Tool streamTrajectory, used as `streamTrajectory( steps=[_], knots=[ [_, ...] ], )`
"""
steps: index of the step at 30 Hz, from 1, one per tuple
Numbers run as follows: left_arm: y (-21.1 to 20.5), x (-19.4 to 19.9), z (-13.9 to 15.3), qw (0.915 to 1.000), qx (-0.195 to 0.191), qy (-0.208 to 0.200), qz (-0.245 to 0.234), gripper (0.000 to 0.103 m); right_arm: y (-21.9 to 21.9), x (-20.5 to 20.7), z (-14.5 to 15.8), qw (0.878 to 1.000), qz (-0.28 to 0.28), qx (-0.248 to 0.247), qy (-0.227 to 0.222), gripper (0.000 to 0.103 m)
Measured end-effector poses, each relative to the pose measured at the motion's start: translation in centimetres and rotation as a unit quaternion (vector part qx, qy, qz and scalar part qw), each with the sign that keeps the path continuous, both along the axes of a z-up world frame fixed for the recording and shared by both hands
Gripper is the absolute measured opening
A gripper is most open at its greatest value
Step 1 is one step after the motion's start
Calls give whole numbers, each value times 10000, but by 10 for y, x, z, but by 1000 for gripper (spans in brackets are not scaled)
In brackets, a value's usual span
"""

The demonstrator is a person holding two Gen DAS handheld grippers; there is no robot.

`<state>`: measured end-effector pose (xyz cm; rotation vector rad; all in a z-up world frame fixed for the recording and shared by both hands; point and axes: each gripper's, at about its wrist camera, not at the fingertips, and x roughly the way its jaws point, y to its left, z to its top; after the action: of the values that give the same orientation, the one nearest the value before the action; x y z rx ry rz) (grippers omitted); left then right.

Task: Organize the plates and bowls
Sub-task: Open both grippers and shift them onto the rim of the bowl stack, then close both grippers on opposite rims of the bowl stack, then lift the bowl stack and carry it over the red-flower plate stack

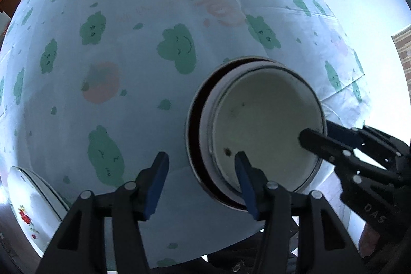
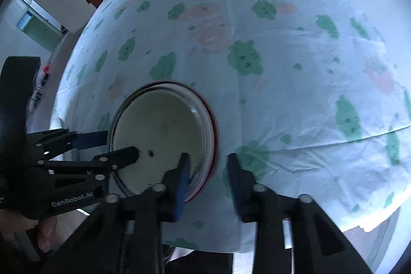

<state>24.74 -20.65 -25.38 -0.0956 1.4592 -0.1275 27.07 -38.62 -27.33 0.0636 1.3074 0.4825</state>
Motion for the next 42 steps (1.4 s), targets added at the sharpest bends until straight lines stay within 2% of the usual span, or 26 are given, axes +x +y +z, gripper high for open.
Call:
streamTrajectory(
  steps=[6, 8, 9, 11, 15, 19, 32, 42],
  knots=[
    [-1, 0, -2, 10000, 8, 6, -13, 54, -1, 2, -2, 9999, -41, 86, 56, 28],
    [-2, 0, -1, 9999, -112, -38, -61, 50, 1, 2, -1, 10000, -11, 56, 29, 28],
    [-3, 0, 0, 9997, -180, -63, -119, 46, 1, 3, -1, 10000, -5, 54, 22, 27],
    [-8, -1, 2, 9997, 10, -111, -233, 45, 3, 2, -1, 10000, 33, -22, -8, 24],
    [-2, 0, 3, 9998, -96, -118, -164, 40, 0, 3, -1, 10000, 9, -31, -1, 20],
    [-1, -2, 8, 9996, -1, -177, -210, 37, 3, 5, 1, 10000, 16, -62, -23, 20],
    [32, -21, 29, 9991, 139, -346, 192, 37, 40, 6, 23, 9988, 474, -14, -127, 20],
    [78, -43, 50, 9951, 286, -533, 778, 37, 91, 0, 42, 9937, 1076, 62, -298, 20]
  ],
)
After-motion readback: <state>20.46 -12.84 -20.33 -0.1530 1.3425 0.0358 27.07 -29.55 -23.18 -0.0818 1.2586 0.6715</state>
